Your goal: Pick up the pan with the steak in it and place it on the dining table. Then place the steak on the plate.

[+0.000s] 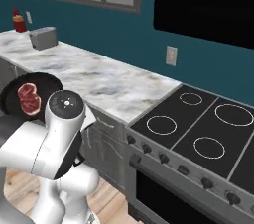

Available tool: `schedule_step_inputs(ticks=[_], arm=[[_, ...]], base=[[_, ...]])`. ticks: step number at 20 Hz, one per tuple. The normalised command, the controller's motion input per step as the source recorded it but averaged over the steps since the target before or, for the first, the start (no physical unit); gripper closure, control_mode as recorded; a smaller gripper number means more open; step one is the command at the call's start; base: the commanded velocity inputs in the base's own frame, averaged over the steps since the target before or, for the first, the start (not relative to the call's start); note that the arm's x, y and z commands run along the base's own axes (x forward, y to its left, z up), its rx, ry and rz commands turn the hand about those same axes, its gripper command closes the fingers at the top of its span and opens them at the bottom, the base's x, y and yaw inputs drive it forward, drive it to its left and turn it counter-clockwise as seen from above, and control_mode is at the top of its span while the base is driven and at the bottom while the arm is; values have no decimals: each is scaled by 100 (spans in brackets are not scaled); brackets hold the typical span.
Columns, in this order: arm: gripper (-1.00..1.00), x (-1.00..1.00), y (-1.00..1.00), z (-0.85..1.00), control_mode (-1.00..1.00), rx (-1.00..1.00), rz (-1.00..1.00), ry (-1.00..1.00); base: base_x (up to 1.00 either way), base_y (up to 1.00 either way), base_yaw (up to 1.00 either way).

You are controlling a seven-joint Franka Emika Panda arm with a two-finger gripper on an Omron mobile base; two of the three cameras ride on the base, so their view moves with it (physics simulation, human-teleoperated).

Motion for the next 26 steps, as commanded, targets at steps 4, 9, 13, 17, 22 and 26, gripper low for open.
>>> schedule_step_inputs(ticks=[4,9,13,17,22,26], arm=[[100,0,0,0,100,0,0,0],[100,0,0,0,100,0,0,0],[100,0,0,0,100,0,0,0],[100,0,0,0,100,0,0,0],[100,0,0,0,100,0,0,0],[100,0,0,0,100,0,0,0]], base=[[-6,0,50],[-6,0,50],[-5,0,50],[-6,0,50],[-11,0,49],[-33,-8,37]])
